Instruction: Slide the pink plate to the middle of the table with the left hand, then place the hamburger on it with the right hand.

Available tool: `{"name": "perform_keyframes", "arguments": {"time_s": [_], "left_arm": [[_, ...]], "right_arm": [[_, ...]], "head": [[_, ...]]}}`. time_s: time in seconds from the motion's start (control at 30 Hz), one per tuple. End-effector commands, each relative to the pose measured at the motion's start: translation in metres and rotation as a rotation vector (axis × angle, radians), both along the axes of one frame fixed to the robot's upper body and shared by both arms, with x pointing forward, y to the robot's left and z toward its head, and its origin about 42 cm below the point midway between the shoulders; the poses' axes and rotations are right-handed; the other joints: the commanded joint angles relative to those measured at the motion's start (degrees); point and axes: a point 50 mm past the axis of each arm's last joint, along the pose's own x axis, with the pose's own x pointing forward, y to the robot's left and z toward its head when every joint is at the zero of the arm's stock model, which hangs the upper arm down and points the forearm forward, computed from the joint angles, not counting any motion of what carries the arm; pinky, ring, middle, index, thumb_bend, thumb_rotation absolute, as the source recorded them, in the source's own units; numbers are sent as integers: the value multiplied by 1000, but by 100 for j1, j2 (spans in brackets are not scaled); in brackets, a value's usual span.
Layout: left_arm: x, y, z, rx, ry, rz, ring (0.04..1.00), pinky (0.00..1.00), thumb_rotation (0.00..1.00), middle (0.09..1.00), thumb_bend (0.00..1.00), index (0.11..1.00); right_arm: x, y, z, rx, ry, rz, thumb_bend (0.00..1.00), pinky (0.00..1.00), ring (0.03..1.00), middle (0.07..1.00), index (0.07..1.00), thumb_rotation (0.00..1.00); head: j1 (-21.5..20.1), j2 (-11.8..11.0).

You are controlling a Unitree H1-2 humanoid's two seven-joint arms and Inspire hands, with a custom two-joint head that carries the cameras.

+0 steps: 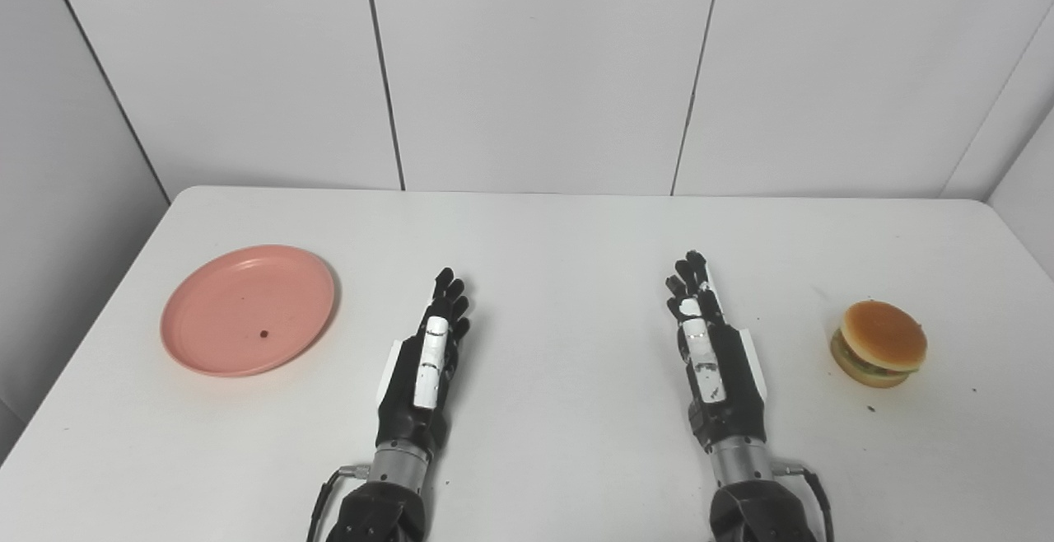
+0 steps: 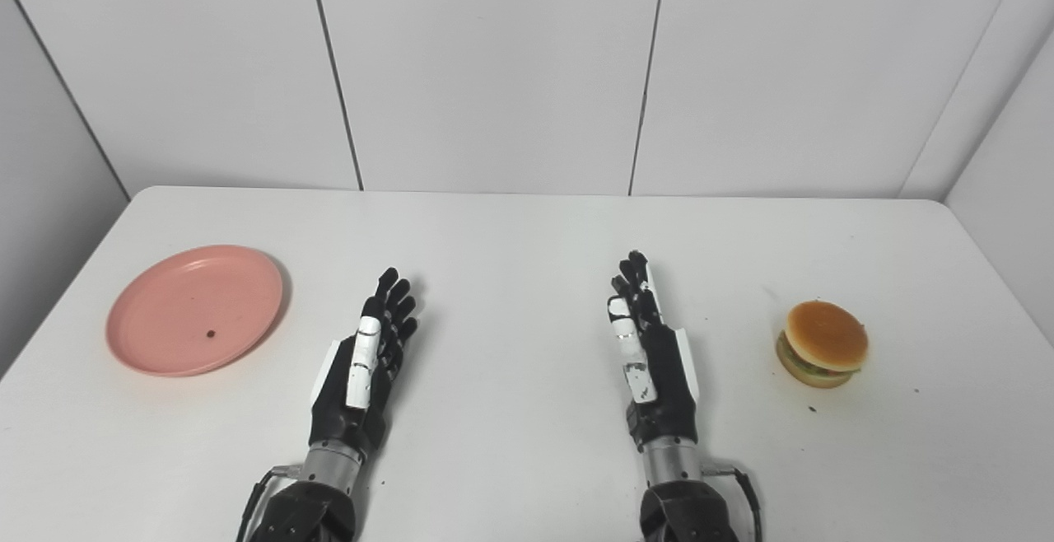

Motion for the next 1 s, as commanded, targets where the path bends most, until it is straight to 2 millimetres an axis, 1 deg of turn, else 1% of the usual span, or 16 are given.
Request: {"name": "perform_keyframes", "arguments": {"time_s": [0.0,0.03,0.07,0.1,0.13,0.17,0.2,0.23,0.33,0.47,0.5,0.6,0.63,0.67,0.83,0.97], "left_arm": [[-4,3,-5,3,6,21,1000,1000,1000,1000,656,1000],[-5,2,-5,19,0,26,1000,1000,1000,1000,656,1000],[-6,1,-4,32,-5,29,1000,1000,1000,1000,653,1000],[-6,0,-4,40,-6,28,1000,1000,1000,1000,652,1000],[-6,0,-3,44,-6,26,1000,1000,1000,1000,653,1000],[-6,0,-1,36,-5,23,1000,1000,1000,1000,654,1000],[-6,0,0,31,-5,20,1000,1000,1000,1000,650,1000],[-6,0,3,16,0,19,1000,1000,1000,1000,649,1000],[-4,3,11,8,-3,18,1000,1000,1000,1000,673,1000],[5,10,20,22,-41,37,1000,1000,996,1000,721,1000],[6,12,22,31,-50,46,1000,1000,999,1000,721,1000],[11,20,31,30,-96,74,1000,1000,1000,1000,708,1000],[12,22,34,27,-104,79,1000,1000,1000,1000,710,1000],[13,25,37,19,-111,86,1000,1000,1000,1000,716,1000],[16,39,53,30,-136,100,1000,1000,1000,1000,736,1000],[15,55,69,64,-159,141,1000,1000,1000,1000,723,999]], "right_arm": [[-8,-1,-7,37,19,-19,543,975,947,954,954,742],[-9,-3,-6,18,8,-14,522,972,945,957,959,756],[-9,-5,-5,3,1,-8,494,985,959,975,981,820],[-9,-8,-4,-7,-5,8,485,990,964,981,989,843],[-9,-10,-3,-11,-8,19,508,995,982,991,995,868],[-9,-12,-1,-6,-1,28,522,998,993,997,998,884],[-9,-13,0,-2,4,34,527,1000,997,999,1000,886],[-10,-15,2,0,8,37,528,1000,999,1000,1000,887],[-10,-17,6,1,-1,42,475,1000,1000,1000,1000,908],[-7,-23,4,-14,-4,54,458,1000,1000,1000,1000,924],[-7,-25,4,-17,-4,55,451,1000,1000,1000,1000,936],[-6,-29,0,-21,3,59,463,1000,1000,1000,1000,961],[-6,-30,-1,-23,4,62,457,1000,1000,1000,1000,967],[-6,-32,-2,-27,5,61,449,1000,1000,1000,1000,970],[-6,-37,-4,-28,1,71,445,1000,1000,1000,1000,970],[-6,-41,-4,-13,-4,79,475,1000,1000,1000,1000,938]], "head": [[94,-4],[200,-9],[200,-9],[307,-24],[307,-24],[410,-45],[410,-45],[550,-72],[672,-117],[921,-202],[921,-202],[1128,-287],[1128,-287],[1229,-315],[1453,-355],[1579,-394]]}}
